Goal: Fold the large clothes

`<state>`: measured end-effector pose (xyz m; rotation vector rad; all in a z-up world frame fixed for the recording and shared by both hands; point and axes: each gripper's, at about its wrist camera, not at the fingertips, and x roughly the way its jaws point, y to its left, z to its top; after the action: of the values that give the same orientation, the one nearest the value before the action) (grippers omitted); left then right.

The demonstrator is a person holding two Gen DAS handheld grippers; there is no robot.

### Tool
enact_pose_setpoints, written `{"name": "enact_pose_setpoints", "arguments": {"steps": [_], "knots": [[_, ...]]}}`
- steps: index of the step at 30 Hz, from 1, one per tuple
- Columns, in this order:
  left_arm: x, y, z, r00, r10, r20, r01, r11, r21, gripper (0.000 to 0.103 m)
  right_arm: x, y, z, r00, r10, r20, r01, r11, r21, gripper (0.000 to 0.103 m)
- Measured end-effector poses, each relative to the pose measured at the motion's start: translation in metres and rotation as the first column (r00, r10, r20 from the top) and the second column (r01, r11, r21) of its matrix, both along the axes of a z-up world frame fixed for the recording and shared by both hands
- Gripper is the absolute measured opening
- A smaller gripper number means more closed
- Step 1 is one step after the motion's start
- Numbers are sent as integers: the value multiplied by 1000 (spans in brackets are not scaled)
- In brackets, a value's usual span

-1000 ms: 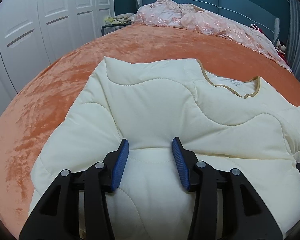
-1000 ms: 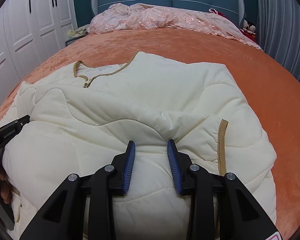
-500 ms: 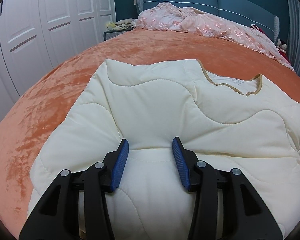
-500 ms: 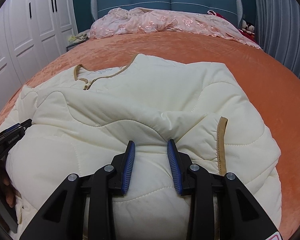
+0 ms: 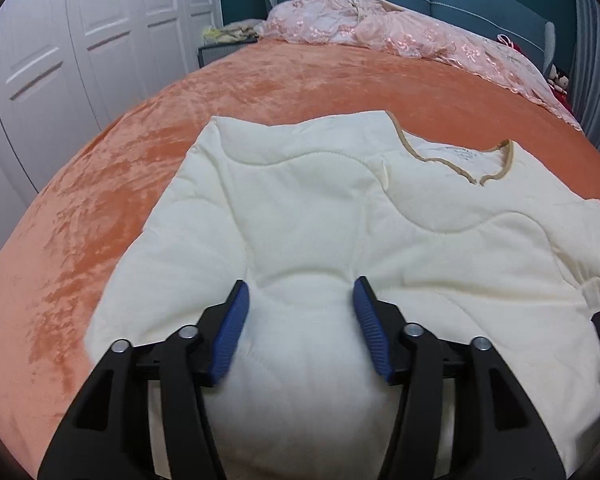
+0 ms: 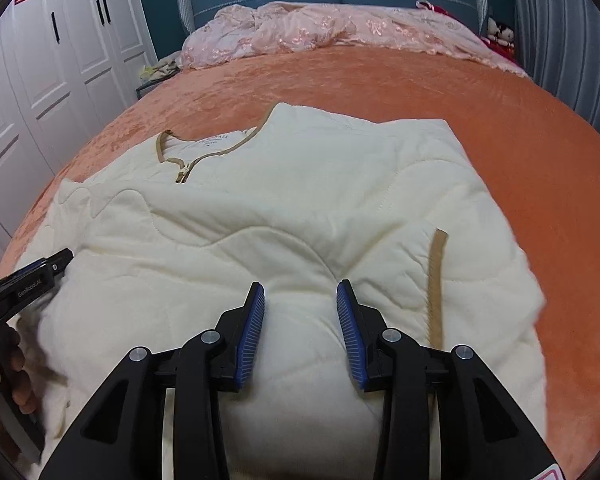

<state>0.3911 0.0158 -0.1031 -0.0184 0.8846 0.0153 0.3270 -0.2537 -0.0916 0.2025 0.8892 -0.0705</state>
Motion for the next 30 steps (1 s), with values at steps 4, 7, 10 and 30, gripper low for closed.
{"name": "enact_pose_setpoints", "arguments": {"steps": [4,7,10,30], "knots": [[-85,64,42,1000,-21,-12,19,987,-159,94,-106,-30,46,999,-4,42,2,998,62,72],[-148,121,41,993,10,-114,-37,971,-237,96,-197,-62,48,998,-59,-30,62,992,108,76],[-200,166,27,977,89,-196,-141,951,-274,96,-273,-91,31,980,-154,-129,176,967,186,77],[-259,134,42,978,-9,-209,-68,931,-360,11,-286,-83,20,961,-248,-121,276,827,489,4]]}}
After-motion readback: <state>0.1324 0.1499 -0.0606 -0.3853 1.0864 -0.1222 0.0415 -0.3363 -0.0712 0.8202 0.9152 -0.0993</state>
